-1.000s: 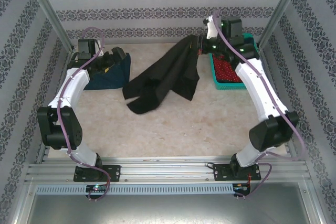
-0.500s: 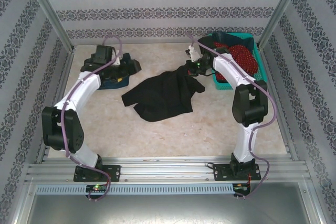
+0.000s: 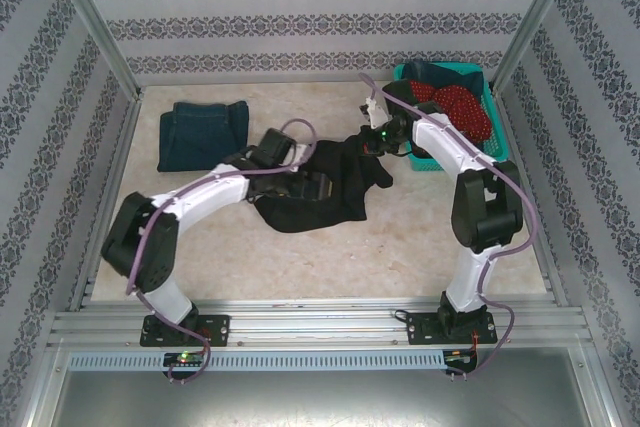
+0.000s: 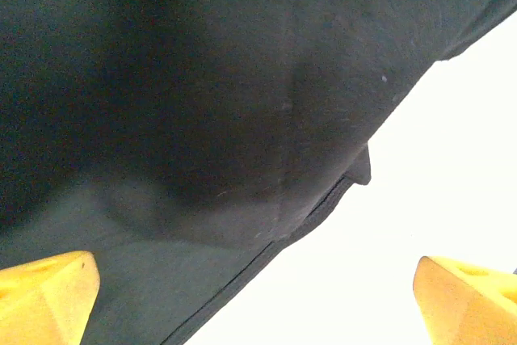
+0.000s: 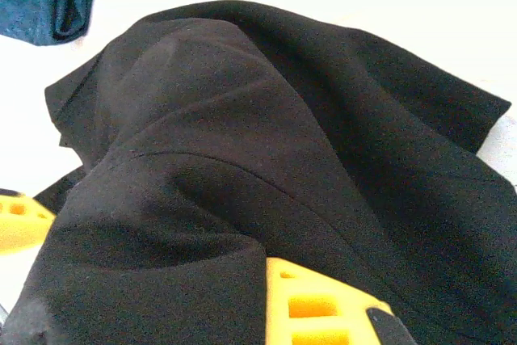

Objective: Fold and stack the skirts

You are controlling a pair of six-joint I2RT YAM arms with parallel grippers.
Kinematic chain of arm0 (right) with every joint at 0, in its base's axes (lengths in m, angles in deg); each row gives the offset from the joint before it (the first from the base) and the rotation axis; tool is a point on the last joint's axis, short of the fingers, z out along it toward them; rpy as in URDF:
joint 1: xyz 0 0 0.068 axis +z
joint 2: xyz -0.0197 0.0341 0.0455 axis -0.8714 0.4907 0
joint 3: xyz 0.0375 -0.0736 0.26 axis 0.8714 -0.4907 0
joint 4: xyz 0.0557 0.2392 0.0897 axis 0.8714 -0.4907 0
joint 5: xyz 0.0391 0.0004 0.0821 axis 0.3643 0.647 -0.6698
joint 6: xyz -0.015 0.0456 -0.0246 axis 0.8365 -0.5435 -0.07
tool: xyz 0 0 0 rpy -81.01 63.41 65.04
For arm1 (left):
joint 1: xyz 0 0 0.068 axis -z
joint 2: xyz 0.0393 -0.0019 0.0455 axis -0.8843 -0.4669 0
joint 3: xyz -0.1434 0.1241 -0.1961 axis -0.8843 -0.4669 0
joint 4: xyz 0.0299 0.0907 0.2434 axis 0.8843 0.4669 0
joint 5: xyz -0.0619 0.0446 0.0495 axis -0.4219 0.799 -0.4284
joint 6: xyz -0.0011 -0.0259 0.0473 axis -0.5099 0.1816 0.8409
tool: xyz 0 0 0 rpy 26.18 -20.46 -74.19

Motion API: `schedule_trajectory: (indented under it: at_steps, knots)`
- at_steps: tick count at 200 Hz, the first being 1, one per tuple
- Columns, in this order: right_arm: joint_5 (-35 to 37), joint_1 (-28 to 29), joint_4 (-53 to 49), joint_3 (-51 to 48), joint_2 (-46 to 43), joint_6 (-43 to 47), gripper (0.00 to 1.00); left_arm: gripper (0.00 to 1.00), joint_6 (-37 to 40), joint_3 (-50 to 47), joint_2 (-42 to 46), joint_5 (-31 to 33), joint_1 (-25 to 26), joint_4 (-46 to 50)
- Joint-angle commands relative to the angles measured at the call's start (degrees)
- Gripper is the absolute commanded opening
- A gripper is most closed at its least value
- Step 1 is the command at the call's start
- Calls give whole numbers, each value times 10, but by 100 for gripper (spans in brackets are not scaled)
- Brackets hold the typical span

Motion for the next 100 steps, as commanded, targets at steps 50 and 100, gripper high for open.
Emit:
schedule_trajectory:
  at_steps: [50, 100]
  knots:
    - [-16, -1, 33, -25, -48, -23, 1, 50, -58, 29, -121, 121, 45, -155]
    - [21, -24, 6, 2, -95, 7, 4, 0, 27, 47, 16, 184, 4, -45]
